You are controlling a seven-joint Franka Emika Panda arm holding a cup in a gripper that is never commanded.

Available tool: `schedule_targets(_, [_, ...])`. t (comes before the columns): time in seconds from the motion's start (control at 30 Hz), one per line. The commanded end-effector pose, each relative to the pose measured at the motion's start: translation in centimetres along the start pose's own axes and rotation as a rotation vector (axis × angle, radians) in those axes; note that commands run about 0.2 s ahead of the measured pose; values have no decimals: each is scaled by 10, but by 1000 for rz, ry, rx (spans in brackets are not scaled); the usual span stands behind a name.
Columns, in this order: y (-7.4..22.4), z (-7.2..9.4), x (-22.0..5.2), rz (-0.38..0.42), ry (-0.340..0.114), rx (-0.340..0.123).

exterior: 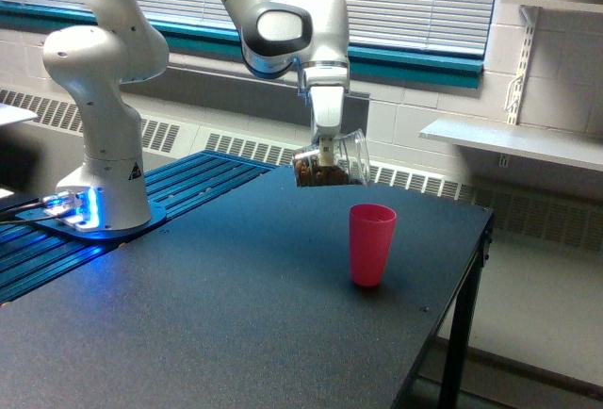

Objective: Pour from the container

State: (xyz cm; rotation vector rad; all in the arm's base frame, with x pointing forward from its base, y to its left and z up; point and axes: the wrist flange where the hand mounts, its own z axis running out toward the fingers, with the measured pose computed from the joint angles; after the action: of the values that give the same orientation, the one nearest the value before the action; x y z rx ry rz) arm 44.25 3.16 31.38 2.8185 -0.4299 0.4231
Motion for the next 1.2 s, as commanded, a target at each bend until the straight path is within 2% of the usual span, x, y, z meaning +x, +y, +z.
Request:
schedule_targets(0.03, [-7, -2, 2, 9, 6, -26])
schedule_targets(1.2, [-20, -2, 1, -23, -4, -149])
